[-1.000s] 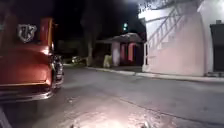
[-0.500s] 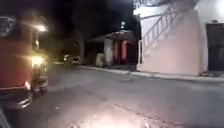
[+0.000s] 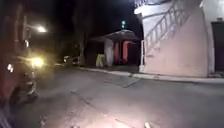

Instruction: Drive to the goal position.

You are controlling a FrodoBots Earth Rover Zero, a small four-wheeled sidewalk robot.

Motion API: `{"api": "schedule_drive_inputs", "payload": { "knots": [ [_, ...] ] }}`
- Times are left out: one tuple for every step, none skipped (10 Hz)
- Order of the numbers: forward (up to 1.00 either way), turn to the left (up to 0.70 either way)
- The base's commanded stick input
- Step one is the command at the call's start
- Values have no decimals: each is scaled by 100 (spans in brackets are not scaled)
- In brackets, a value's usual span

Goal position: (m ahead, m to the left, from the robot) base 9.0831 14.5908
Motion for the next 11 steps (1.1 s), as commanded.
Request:
{"api": "schedule_drive_inputs", "payload": {
  "knots": [
    [70,0],
    [70,0],
    [70,0],
    [70,0],
    [70,0],
    [70,0],
    [70,0],
    [70,0],
    [70,0],
    [70,0],
    [70,0]
  ]
}}
